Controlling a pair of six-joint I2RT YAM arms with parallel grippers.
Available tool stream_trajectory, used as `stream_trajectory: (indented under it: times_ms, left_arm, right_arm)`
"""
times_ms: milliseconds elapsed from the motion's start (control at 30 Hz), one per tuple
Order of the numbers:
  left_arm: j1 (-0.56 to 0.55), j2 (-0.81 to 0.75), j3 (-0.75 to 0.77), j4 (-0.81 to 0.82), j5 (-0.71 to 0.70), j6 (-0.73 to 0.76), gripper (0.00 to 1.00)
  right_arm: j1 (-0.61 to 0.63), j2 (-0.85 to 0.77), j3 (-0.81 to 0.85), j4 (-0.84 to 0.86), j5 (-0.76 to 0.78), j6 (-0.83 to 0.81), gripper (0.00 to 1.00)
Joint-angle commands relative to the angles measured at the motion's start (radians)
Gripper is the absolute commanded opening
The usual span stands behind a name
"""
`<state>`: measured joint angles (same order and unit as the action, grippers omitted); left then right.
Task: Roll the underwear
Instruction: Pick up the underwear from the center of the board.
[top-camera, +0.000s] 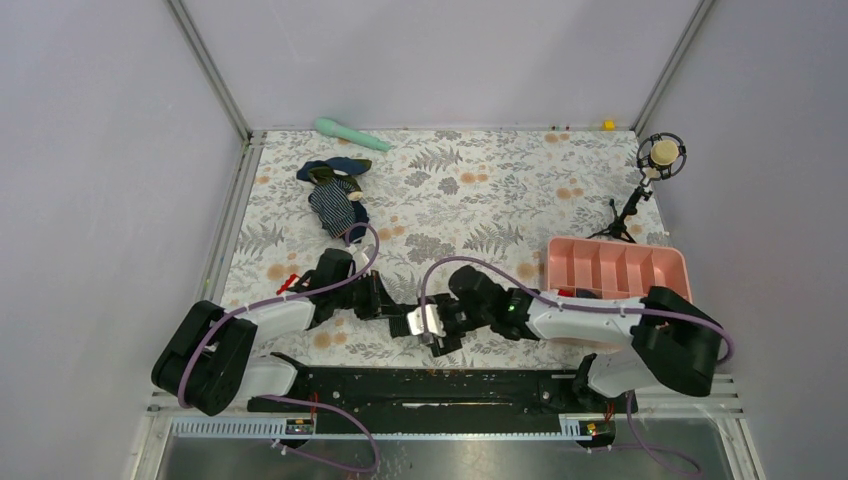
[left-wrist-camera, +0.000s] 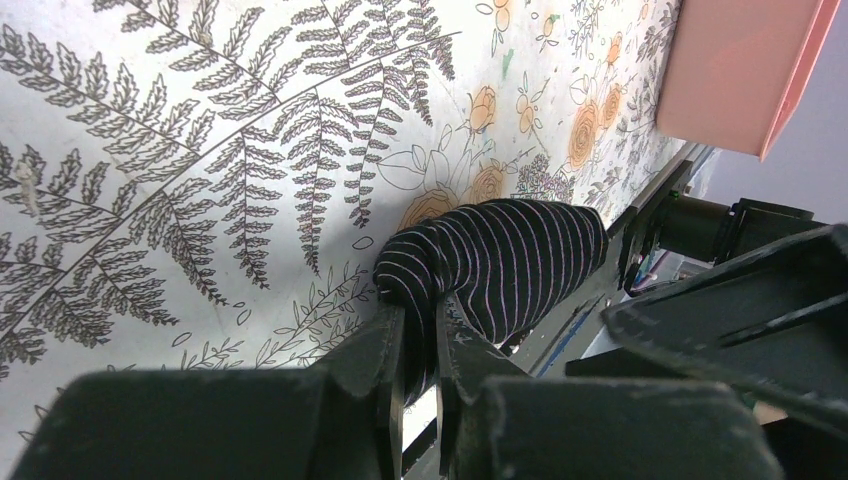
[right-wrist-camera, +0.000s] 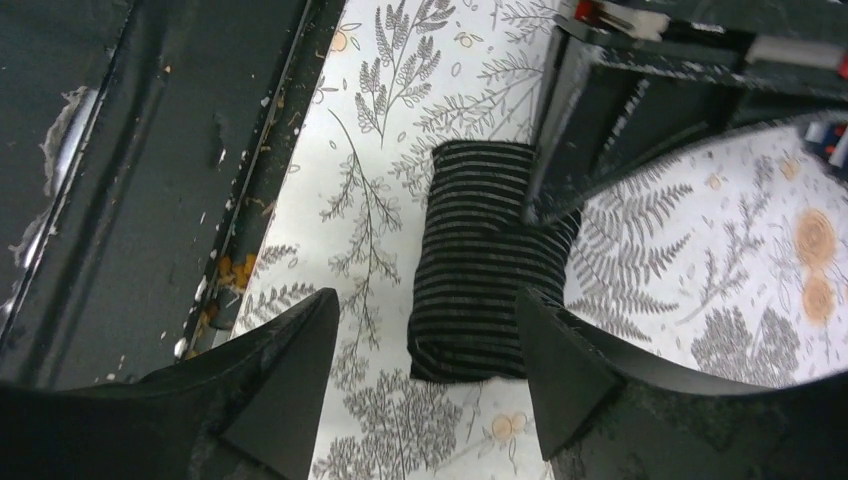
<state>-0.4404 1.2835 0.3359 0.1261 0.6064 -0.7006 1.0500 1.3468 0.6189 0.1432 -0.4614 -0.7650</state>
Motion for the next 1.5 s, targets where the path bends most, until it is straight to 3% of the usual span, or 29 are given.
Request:
stream_trajectory:
  times_ms: [0, 300, 667, 733, 867, 900, 933, 967, 1067, 1200, 1267, 1467]
  left_arm:
    - [-0.007, -0.015, -0.014, 0.001, -0.011, 0.006, 0.00]
    - [-0.003, -0.024, -0.014, 0.009, 0.009, -0.005, 0.00]
    - [0.014, -0.014, -0.015, 0.026, 0.032, -0.014, 0.00]
    - [0.016, -0.016, -0.015, 0.027, 0.036, -0.014, 0.00]
    - [0.040, -0.018, -0.003, 0.029, 0.048, -0.014, 0.00]
    - [0.058, -0.024, 0.009, 0.015, 0.038, -0.010, 0.05]
    - [0.095, -0.032, 0.030, -0.001, 0.029, -0.001, 0.23]
    - [0.128, -0.041, 0.053, -0.016, 0.021, 0.019, 0.37]
    - [0.238, -0.073, 0.145, -0.084, -0.002, 0.101, 0.65]
    - [0.349, -0.114, 0.273, -0.195, 0.022, 0.201, 0.71]
    - [0.390, -0.129, 0.320, -0.228, 0.051, 0.227, 0.71]
    - [0.437, -0.176, 0.338, -0.218, 0.117, 0.175, 0.70]
  right_arm:
    - [0.052, 0.102, 0.076, 0.077, 0.051, -0.057, 0.71]
    - [0.117, 0.240, 0.099, 0.191, 0.194, -0.140, 0.77]
    - [0.131, 0.385, 0.093, 0.254, 0.417, -0.229, 0.70]
    - [0.131, 0.411, 0.106, 0.243, 0.451, -0.223, 0.65]
    - [0.131, 0.443, 0.137, 0.164, 0.473, -0.198, 0.40]
    - [0.130, 0.441, 0.141, 0.141, 0.466, -0.188, 0.20]
    - [0.130, 0.435, 0.140, 0.126, 0.465, -0.180, 0.02]
    - [0.128, 0.428, 0.140, 0.110, 0.441, -0.171, 0.00]
    - [0.098, 0.391, 0.180, -0.006, 0.382, -0.101, 0.00]
    - [0.007, 0.302, 0.294, -0.258, 0.278, 0.059, 0.00]
    - [-0.061, 0.271, 0.392, -0.414, 0.233, 0.214, 0.00]
    - [-0.270, 0.146, 0.528, -0.711, 0.146, 0.503, 0.00]
